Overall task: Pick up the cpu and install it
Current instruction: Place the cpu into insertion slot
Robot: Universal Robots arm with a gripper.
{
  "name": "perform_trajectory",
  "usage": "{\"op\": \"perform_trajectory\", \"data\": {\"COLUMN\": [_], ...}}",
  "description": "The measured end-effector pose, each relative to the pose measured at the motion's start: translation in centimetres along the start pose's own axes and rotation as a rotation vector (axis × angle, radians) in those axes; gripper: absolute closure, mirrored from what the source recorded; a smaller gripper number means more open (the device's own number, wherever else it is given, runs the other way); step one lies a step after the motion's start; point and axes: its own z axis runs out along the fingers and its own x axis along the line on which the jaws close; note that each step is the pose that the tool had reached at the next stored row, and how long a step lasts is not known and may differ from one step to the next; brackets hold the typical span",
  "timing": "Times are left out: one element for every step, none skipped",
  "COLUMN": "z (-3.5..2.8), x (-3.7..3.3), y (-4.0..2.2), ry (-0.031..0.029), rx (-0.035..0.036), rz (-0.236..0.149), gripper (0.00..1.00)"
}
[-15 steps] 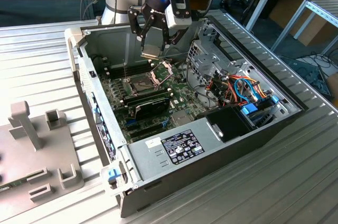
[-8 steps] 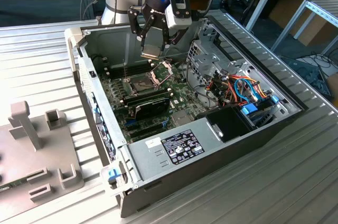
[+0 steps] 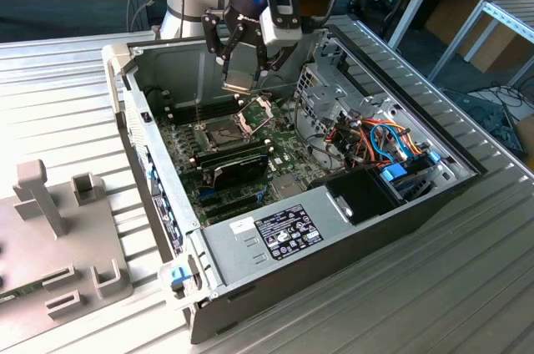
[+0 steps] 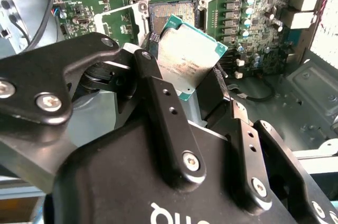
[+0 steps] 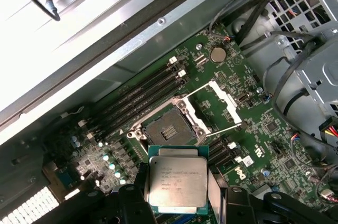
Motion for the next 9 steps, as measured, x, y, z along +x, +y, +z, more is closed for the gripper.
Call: {"op": "perform_trajectory", "data": {"z": [0.01, 0.02, 0.04, 0.05, 0.06, 0.07, 0.09, 0.11, 0.13], "x": [0.0, 0.0, 0.0, 0.0, -0.01, -0.01, -0.01, -0.01, -0.01], "y": [0.0, 0.0, 0.0, 0.0, 0.0, 0.0, 0.0, 0.0, 0.0], "ry": [0.0004, 0.0008, 0.0013, 0.0017, 0.0021, 0.0025, 0.0031, 0.0037, 0.0043], "rx": [-0.0007, -0.0013, -0.0021, -0.0026, -0.0033, -0.0039, -0.0048, -0.0057, -0.0065], "rz": [0.019, 0.035, 0.054, 0.07, 0.09, 0.106, 0.13, 0.155, 0.175], "gripper": [0.46, 0.46, 0.46, 0.46, 0.46, 0.46, 0.46, 0.46, 0.46]}}
